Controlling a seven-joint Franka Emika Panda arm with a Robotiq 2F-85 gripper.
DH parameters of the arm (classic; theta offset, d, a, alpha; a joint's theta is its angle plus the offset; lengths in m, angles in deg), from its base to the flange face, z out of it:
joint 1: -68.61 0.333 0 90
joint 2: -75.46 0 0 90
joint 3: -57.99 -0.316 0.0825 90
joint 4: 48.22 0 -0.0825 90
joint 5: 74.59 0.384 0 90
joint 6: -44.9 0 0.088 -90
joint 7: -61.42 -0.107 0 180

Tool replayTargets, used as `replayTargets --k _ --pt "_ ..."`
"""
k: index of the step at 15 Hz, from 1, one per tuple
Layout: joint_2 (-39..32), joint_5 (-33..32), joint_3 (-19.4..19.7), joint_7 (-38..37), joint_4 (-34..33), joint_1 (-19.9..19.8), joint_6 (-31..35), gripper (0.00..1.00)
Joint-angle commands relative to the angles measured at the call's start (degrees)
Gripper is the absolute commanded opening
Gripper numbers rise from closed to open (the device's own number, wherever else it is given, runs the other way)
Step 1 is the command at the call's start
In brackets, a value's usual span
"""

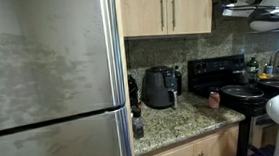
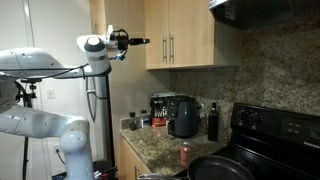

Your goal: Open the top right cabinet door

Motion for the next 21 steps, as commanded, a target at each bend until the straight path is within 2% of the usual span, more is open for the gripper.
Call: replayTargets --k 1,2,5,6,7,8,9,12,14,15,16,17,20,21 --pt "-7.92 -2.02 2.42 -0.01 -6.21 -0.35 14.45 0.84" --pt "-2.20 -0.45 1.39 0.04 -1.73 -0.05 7.95 0.64" --pt "-6.10 -0.46 2.14 0.11 -4.56 -0.05 12.50 0.84" --pt "-8.46 -0.25 4.14 1.88 -5.24 4.39 8.96 0.96" --pt "-11.77 0.11 4.90 3.05 -6.92 5.84 6.09 0.97" --pt "-14.63 9.23 3.85 11.50 -7.56 5.57 4.41 1.00" --pt "-17.81 12.50 3.93 13.92 -9.83 6.63 2.75 1.00" --pt "-27.40 26.94 1.44 28.06 -18.01 6.46 -2.64 1.00" --pt "-31.42 34.89 0.13 37.89 -22.27 8.49 -5.74 1.00" --pt "-31.75 38.21 -0.30 41.98 -22.89 9.77 -4.91 1.00" --pt "-30.85 40.06 -0.55 45.00 -22.53 10.10 -3.14 1.00" --pt "-30.49 41.72 -2.27 43.23 -20.15 6.25 -2.32 1.00" --pt "-30.87 43.10 -2.57 46.01 -21.96 7.76 -2.40 1.00" --pt "-32.61 44.22 -1.97 48.01 -23.68 9.40 -6.07 1.00"
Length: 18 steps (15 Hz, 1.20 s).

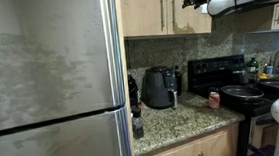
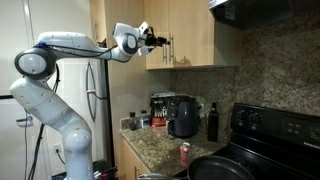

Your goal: Open the top right cabinet door

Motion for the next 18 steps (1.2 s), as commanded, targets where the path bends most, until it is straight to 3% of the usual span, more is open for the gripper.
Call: replayTargets --k 1,6,7,11,18 --pt "-4.33 5.10 -1.50 7.25 -4.01 0.54 -5.45 1.00" --pt "-11.95 3.27 -5.76 7.21 -13.72 -3.30 -11.03 1.00" --pt "-8.16 4.62 -4.91 7.18 -8.25 -2.00 -8.83 1.00" --pt "-11.90 4.85 -4.68 7.68 -12.58 -2.28 -9.89 1.00" --pt "-16.33 3.68 -4.17 9.00 -17.98 -3.16 -5.10 1.00"
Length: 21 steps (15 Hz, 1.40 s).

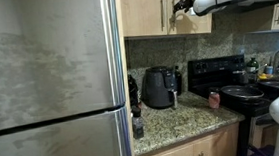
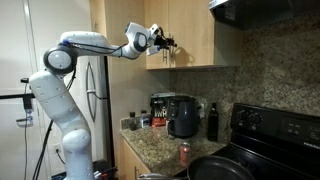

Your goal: Open the top right cabinet door

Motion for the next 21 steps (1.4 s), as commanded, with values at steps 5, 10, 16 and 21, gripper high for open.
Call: replayTargets --k 5,10,16,21 --pt "-7.33 -0.27 -0.16 2.28 -7.36 0.15 5.38 1.00" --pt "-9.86 -11.60 -5.67 -15.66 -9.00 -8.79 7.83 1.00" --pt "-6.28 -33.20 -16.37 -38.85 -7.73 -21.18 1.31 0.69" --pt "-1.33 -46.72 -20.54 -49.00 -2.91 -26.12 -3.00 0.34"
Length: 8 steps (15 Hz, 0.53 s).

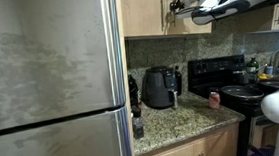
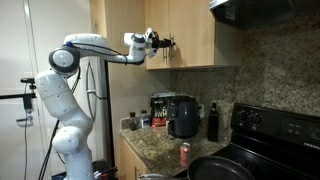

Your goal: Open the top right cabinet door

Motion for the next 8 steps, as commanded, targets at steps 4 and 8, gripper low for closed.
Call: replayTargets --k 4,8 --pt "2.03 -11.73 -1.30 -8.55 5.33 -5.20 -2.20 0.14" --pt "2.85 -16.33 -1.35 -12.76 7.34 -5.18 -2.82 0.01"
